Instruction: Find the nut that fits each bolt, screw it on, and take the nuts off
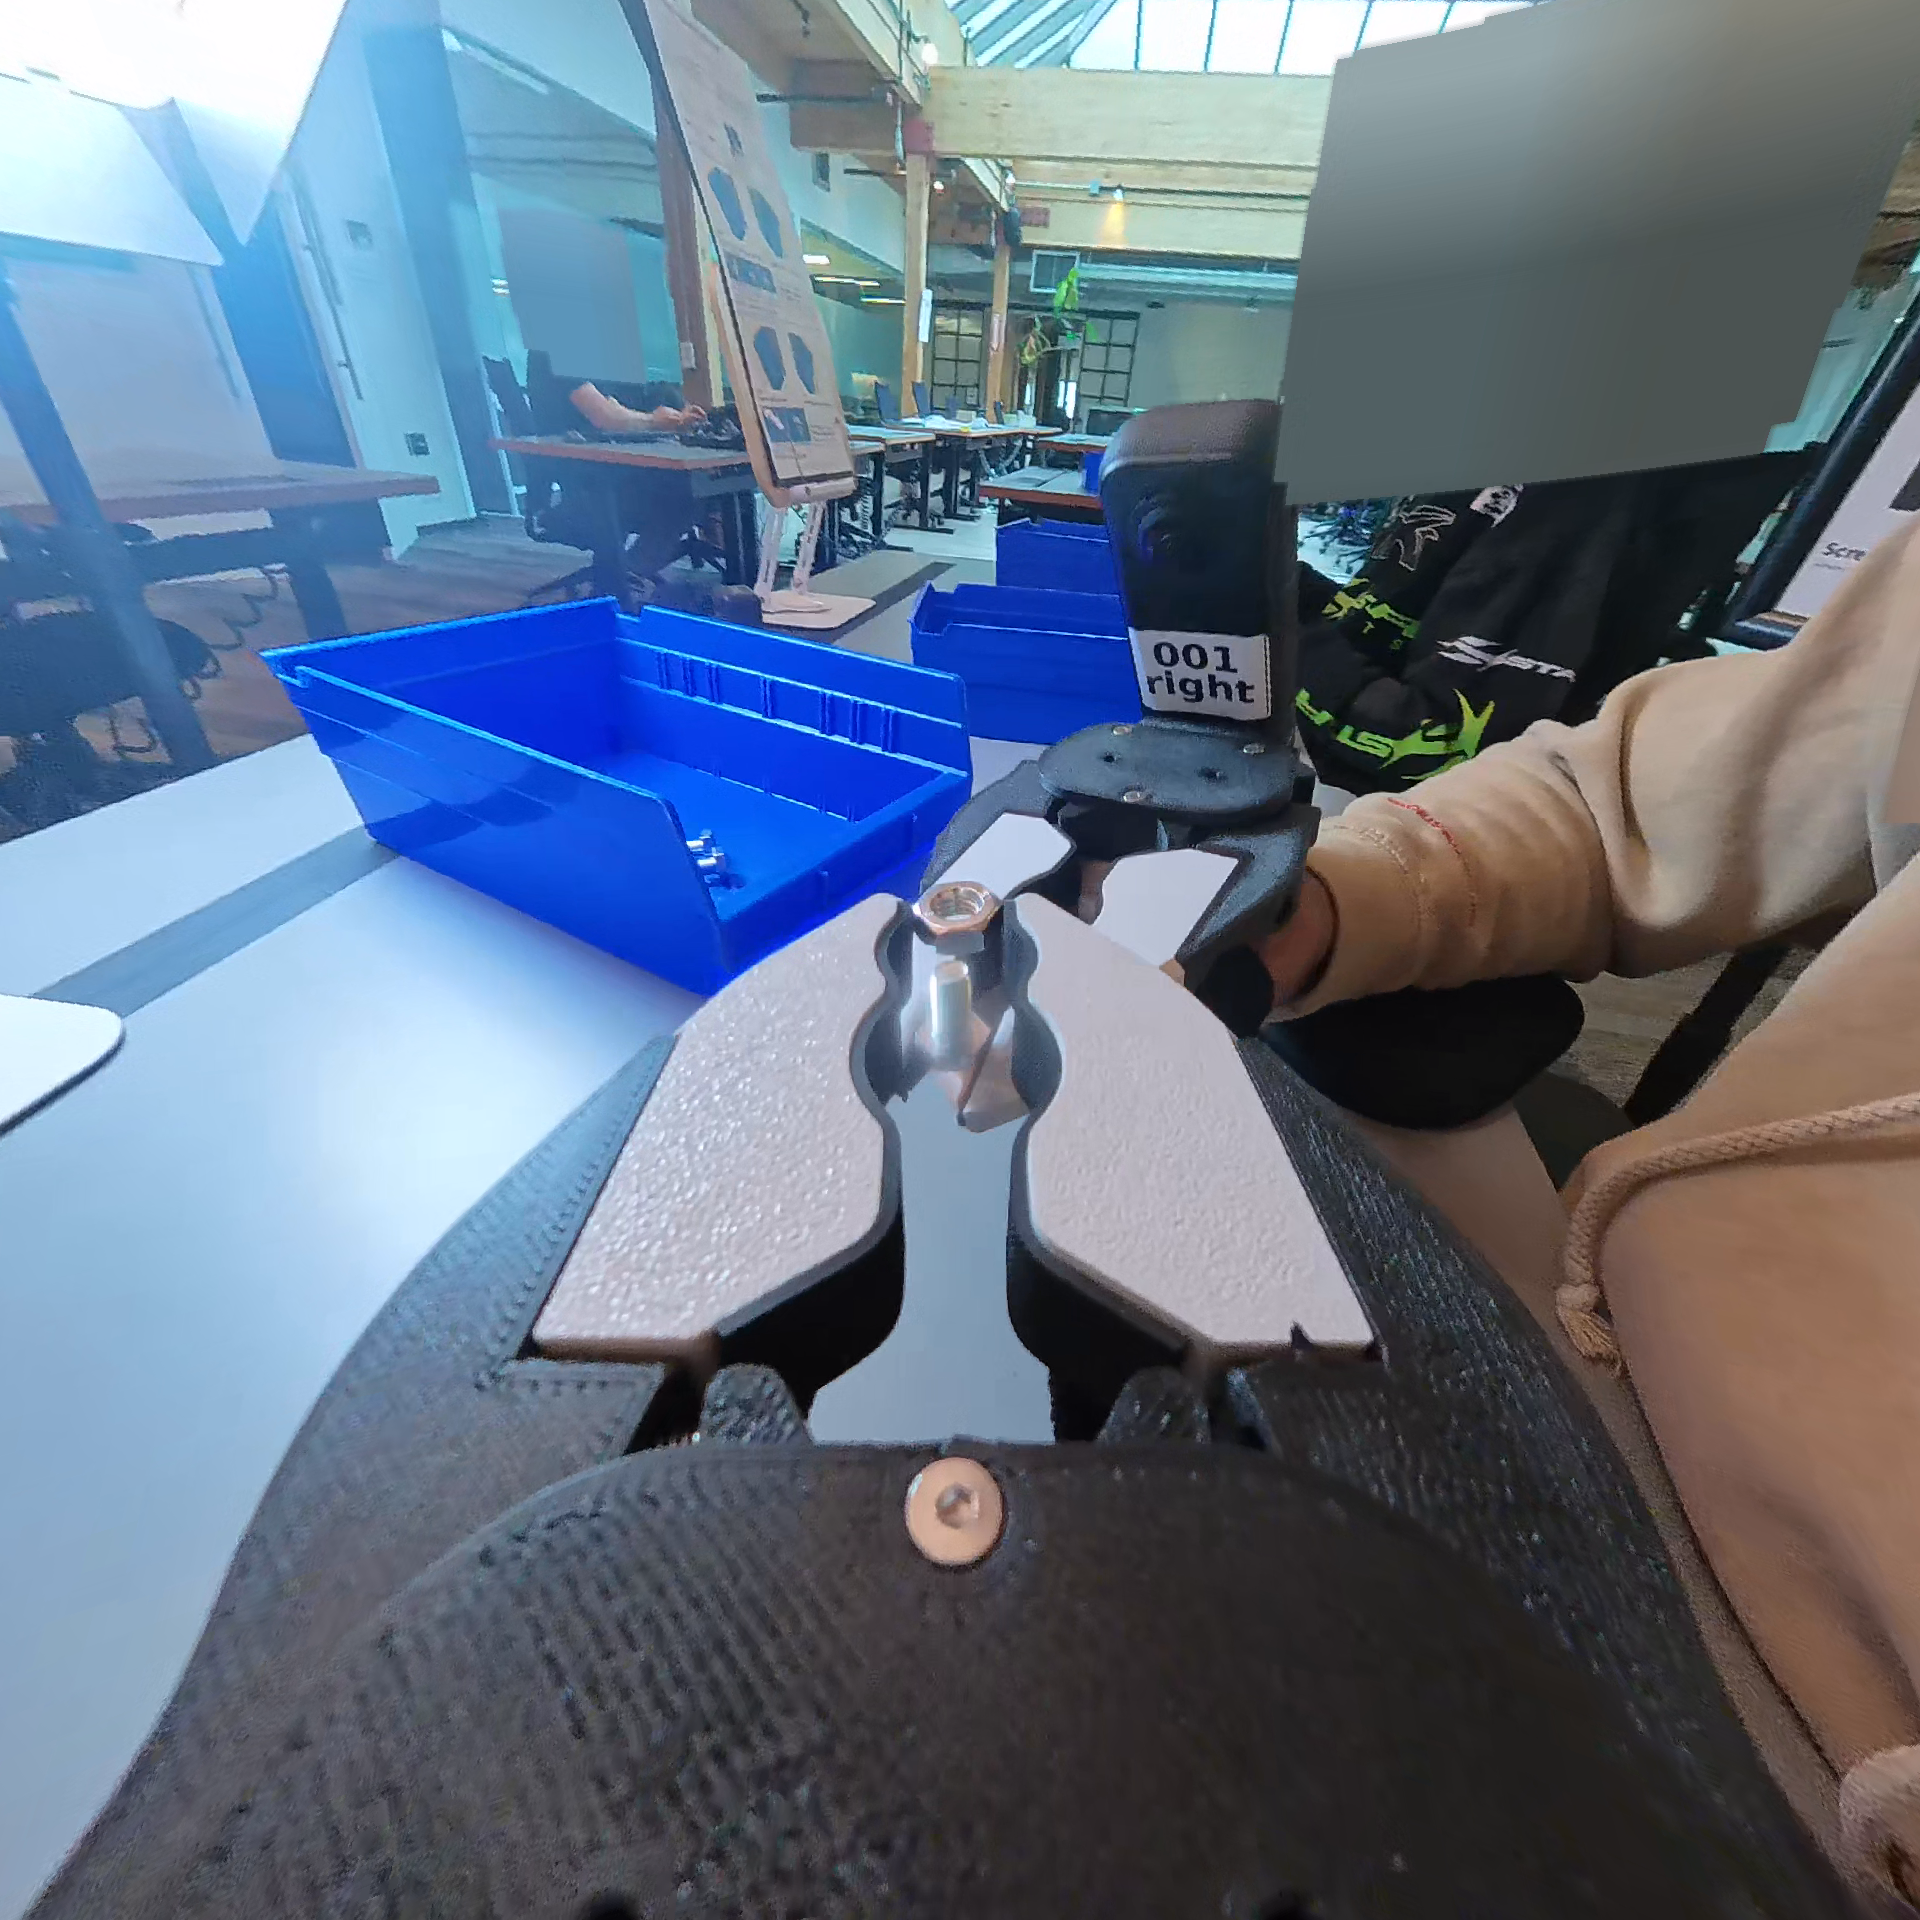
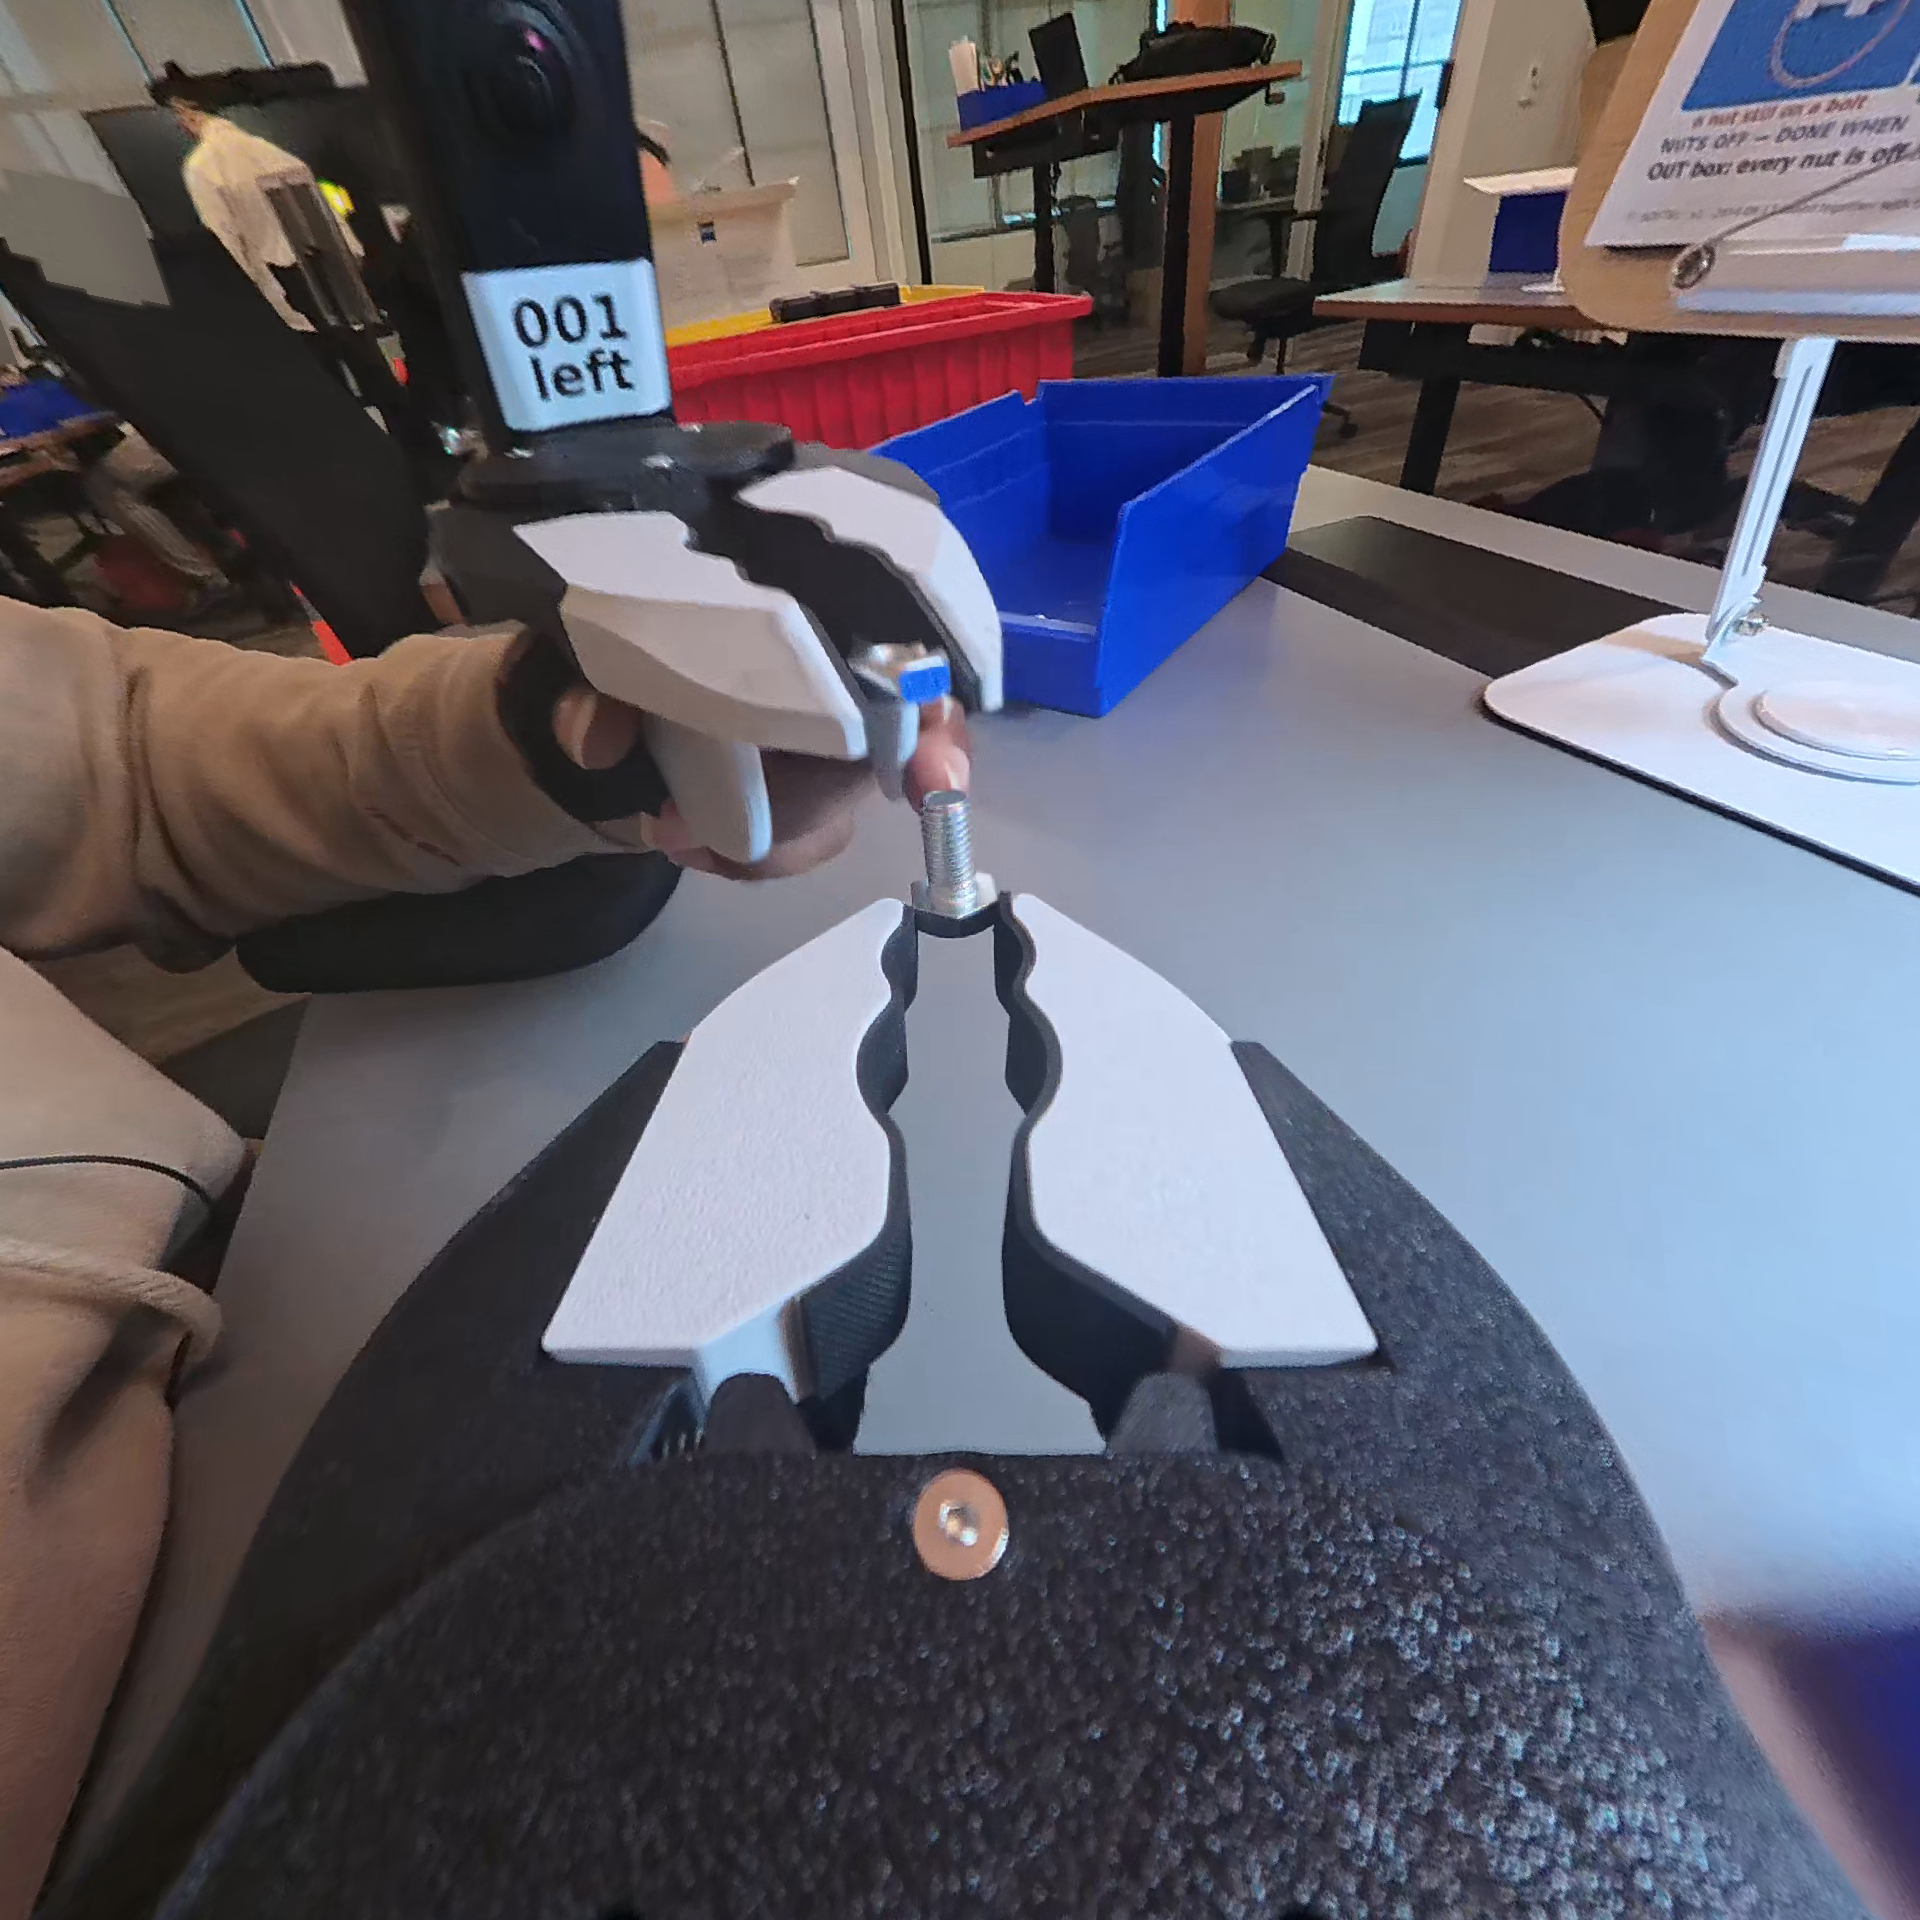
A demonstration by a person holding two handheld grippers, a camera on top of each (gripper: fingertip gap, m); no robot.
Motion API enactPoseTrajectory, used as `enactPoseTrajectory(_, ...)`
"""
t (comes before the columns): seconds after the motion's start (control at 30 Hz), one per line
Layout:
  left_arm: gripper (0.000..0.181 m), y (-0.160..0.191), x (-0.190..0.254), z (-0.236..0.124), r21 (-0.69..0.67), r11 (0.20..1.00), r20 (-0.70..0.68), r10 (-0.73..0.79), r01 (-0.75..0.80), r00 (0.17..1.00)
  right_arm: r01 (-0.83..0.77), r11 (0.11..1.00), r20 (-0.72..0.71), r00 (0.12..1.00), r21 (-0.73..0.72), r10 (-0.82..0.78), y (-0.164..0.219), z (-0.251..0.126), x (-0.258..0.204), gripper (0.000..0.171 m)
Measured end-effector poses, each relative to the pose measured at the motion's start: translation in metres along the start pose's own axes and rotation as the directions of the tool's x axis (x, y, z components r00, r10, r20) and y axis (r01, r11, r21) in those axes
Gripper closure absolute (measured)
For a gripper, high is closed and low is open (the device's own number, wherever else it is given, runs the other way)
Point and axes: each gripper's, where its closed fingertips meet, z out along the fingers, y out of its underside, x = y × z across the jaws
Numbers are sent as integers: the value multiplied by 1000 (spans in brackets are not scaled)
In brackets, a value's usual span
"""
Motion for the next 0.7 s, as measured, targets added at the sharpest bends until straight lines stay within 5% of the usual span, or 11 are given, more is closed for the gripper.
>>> enactPoseTrajectory(0.2, 165, 0, -24, -11, -50, 996, 131, 76, -70, 988, -6, 999, -139, 990, -31, 1, -18, -25, 49, 157)
enactPoseTrajectory(0.37, 165, 15, -42, -20, -140, 982, 202, 155, -128, 967, -111, 955, -393, 919, -276, -7, -22, -93, 158, 157)
enactPoseTrajectory(0.5, 165, 20, -47, -21, -159, 978, 208, 165, -133, 964, -309, 788, -572, 818, -533, -66, 11, -142, 249, 157)
enactPoseTrajectory(0.7, 165, 31, -59, -23, -176, 979, 239, 148, -107, 960, -578, 510, -701, 709, -637, -73, 67, -165, 324, 156)
